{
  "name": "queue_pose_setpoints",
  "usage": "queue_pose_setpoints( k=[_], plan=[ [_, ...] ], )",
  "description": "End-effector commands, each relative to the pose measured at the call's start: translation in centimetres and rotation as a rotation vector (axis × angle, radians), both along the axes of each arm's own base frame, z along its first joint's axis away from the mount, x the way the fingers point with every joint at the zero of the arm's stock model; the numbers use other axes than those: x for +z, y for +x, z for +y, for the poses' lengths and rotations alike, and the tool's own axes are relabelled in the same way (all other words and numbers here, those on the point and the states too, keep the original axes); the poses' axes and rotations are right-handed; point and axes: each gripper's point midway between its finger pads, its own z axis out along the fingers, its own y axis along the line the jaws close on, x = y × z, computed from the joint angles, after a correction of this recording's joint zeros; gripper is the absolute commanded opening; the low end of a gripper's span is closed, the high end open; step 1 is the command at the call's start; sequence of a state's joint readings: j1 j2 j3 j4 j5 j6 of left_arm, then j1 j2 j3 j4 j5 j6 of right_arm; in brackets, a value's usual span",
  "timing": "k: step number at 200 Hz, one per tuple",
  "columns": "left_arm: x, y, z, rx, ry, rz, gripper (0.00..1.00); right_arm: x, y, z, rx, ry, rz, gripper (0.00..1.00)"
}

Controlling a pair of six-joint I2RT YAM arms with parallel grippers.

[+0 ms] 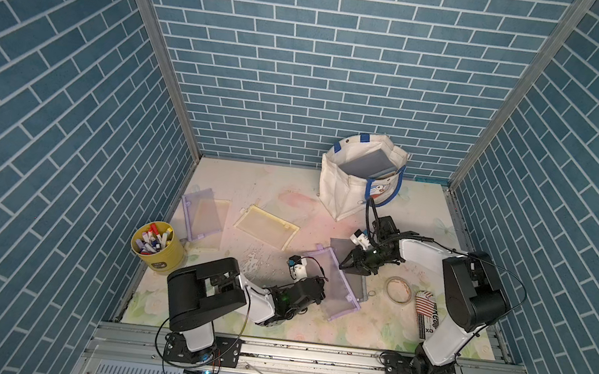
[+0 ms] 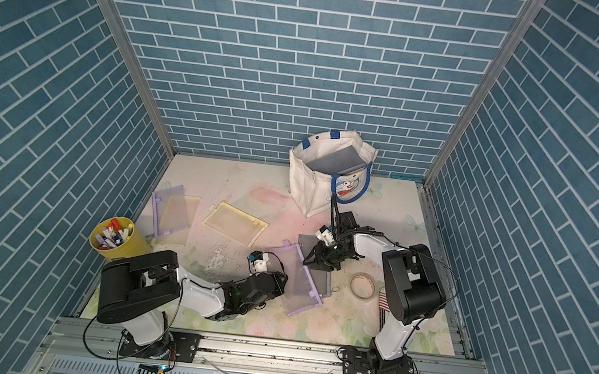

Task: Put the pencil pouch into the canvas bag
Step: Pick up the pencil pouch.

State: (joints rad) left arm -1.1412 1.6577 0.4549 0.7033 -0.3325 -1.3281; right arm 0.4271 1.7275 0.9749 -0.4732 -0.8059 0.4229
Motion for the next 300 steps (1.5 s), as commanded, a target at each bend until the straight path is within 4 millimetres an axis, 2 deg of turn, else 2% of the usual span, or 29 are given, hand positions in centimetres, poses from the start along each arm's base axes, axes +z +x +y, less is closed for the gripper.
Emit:
queue_pose_setpoints(
  k=[1, 41, 80, 116, 150, 181, 226, 247, 278, 300],
  plan=[
    [2.5, 0.2, 0.5, -0.020, 0.013, -0.077, 0.00, 2.9, -0.3, -0.1, 0.004, 0.037, -0.026, 0.42],
    [9.0, -0.2, 0.8, -0.104, 0.013, -0.223, 0.00, 9.1, 0.7, 0.0, -0.031, 0.158, -0.101, 0.51],
    [15.6, -1.0, 2.1, -0.162, 0.024, -0.353, 0.00, 16.0, 0.8, 1.5, -0.026, 0.381, -0.191, 0.58],
    [20.3, -2.0, 2.9, -0.230, 0.022, -0.455, 0.00, 20.2, 1.1, 2.5, -0.011, 0.526, -0.212, 0.66],
    [22.9, -2.8, 2.7, -0.289, 0.011, -0.513, 0.00, 21.7, 0.8, 3.7, 0.025, 0.601, -0.212, 0.71],
    [24.6, -3.0, 1.6, -0.325, -0.015, -0.543, 0.00, 22.7, 0.0, 4.9, 0.067, 0.673, -0.197, 0.77],
    [24.9, -2.9, 0.5, -0.344, -0.026, -0.558, 0.00, 22.6, -1.2, 5.0, 0.099, 0.685, -0.187, 0.79],
    [25.0, -2.8, 0.8, -0.334, -0.022, -0.559, 0.00, 22.4, -1.8, 4.7, 0.098, 0.683, -0.184, 0.79],
    [26.8, -3.0, 2.0, -0.303, -0.059, -0.596, 0.00, 22.0, -2.9, 4.1, 0.094, 0.681, -0.183, 0.80],
    [26.8, -3.2, 2.8, -0.294, -0.052, -0.595, 0.00, 21.6, -3.1, 4.0, 0.092, 0.678, -0.179, 0.81]
  ],
)
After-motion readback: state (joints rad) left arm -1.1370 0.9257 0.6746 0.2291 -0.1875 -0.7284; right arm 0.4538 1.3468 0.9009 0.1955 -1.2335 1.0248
